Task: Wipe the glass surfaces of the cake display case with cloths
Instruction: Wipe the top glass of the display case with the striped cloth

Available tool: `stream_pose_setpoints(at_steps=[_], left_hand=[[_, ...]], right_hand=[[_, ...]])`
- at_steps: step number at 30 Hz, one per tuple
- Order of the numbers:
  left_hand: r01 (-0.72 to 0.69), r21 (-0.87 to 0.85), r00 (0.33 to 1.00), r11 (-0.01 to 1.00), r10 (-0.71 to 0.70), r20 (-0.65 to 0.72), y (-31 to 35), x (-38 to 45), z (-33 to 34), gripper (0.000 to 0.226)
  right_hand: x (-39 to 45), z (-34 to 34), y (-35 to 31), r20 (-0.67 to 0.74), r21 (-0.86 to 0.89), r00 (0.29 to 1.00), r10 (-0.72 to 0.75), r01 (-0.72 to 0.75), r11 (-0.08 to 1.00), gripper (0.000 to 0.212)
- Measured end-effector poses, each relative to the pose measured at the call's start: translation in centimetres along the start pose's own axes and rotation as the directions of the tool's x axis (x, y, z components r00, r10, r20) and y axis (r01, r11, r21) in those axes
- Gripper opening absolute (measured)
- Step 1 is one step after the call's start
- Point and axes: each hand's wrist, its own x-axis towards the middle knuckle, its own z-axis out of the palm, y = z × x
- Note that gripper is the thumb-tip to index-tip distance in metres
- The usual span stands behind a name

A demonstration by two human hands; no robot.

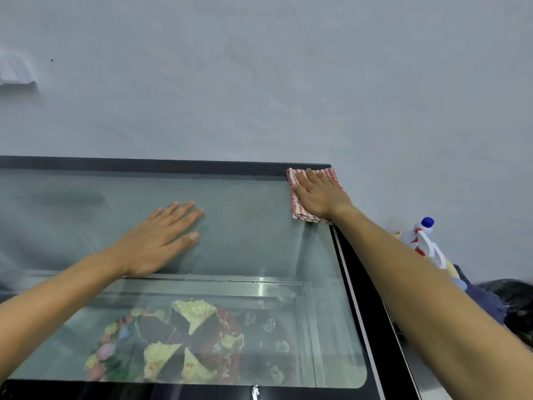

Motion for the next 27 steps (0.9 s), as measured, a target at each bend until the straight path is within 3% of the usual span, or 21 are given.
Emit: stream_pose_setpoints(at_steps=[2, 4, 6, 8, 10, 13, 18, 22, 24, 27], left_hand=[[-0.013, 0.011, 1.0, 1.0, 0.013, 0.014, 0.0, 0.3, -0.1, 0.085], [-0.012, -0.004, 1.0, 1.0, 0.012, 0.013, -0.1, 0.7, -0.3, 0.084], [-0.005, -0.017, 1.0, 1.0, 0.005, 0.017, -0.1, 0.8, -0.3, 0.081], [-0.005, -0.024, 1.0, 1.0, 0.005, 0.006, -0.2, 0.6, -0.1, 0.08], [-0.01, -0.035, 1.0, 0.999, 0.011, 0.006, -0.4, 0.6, 0.0, 0.078], [-0.016, -0.053, 1.0, 0.998, 0.016, -0.006, -0.6, 0.7, 0.0, 0.075], [-0.016, -0.04, 1.0, 0.999, 0.016, -0.013, -0.5, 0.7, 0.1, 0.073], [-0.011, -0.035, 1.0, 0.999, 0.01, -0.023, -0.5, 0.7, 0.0, 0.077], [-0.019, -0.039, 0.999, 0.999, 0.017, -0.029, -0.4, 0.8, 0.0, 0.082], [-0.025, -0.043, 0.999, 0.999, 0.024, -0.022, -0.4, 0.7, 0.0, 0.081]], right_hand=[[-1.1, 0.1, -1.6, 0.001, -0.006, 1.0, 0.004, -0.004, 1.0, 0.063], [-1.9, 0.7, -5.1, 0.006, -0.072, 0.983, -0.186, 0.186, 0.98, 0.061], [-2.3, 1.4, -8.8, 0.057, -0.067, 0.911, -0.407, 0.411, 0.909, 0.059], [0.0, 1.3, -10.2, 0.116, -0.081, 0.862, -0.494, 0.504, 0.86, 0.057], [3.1, 0.5, -9.0, 0.102, -0.133, 0.9, -0.424, 0.435, 0.891, 0.059], [6.1, -0.5, -3.3, -0.001, -0.105, 0.992, -0.123, 0.122, 0.987, 0.062], [4.7, -0.8, 3.3, -0.013, 0.055, 0.998, 0.066, -0.065, 0.996, 0.064], [5.4, -1.0, 0.2, -0.048, -0.056, 0.989, 0.139, -0.142, 0.988, 0.069], [4.9, -0.7, -3.7, -0.067, -0.09, 0.997, 0.048, -0.054, 0.994, 0.066], [0.4, 1.0, -10.4, 0.02, -0.061, 0.96, -0.281, 0.281, 0.958, 0.059]])
